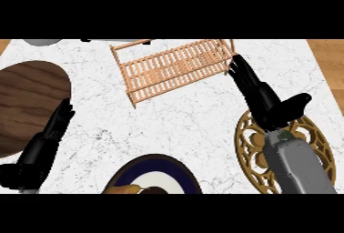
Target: Pick the squash from the placemat and place it in the tiered shelf
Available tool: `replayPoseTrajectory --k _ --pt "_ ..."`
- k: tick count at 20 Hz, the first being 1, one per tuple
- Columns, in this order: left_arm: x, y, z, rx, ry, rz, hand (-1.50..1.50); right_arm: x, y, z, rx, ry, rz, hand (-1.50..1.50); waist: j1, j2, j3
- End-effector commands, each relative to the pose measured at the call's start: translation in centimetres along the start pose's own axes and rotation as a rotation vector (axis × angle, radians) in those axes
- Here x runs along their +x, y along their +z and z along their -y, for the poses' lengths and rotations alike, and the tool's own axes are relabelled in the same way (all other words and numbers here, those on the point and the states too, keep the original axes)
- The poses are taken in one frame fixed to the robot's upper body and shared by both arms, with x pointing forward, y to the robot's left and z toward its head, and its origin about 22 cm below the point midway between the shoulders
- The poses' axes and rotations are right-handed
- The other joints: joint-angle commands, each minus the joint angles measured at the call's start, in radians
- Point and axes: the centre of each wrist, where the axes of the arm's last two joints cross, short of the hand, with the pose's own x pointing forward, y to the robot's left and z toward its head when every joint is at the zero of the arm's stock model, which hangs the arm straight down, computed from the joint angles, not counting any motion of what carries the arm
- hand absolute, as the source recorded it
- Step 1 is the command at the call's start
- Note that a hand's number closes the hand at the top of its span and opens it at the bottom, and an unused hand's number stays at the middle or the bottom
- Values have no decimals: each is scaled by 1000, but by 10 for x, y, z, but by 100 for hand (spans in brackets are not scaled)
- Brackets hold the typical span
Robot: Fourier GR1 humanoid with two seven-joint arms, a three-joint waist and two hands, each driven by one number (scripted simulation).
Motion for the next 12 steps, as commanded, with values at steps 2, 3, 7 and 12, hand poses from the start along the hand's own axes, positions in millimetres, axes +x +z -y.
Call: replayPoseTrajectory --k 2,3,7,12 --pt "-24 10 -2 34 17 -106 0 -19 38 60 -360 176 -181 -150 -62 -48 48" --pt "-29 12 -4 49 13 -164 0 -27 57 80 -494 242 -218 -150 -110 -50 46" --pt "-42 26 -8 76 -5 -237 0 -51 159 179 -892 598 -638 -150 -224 -5 24" --pt "-51 25 11 -3 32 -298 0 -39 181 158 -1349 352 -369 -150 -128 -59 50"
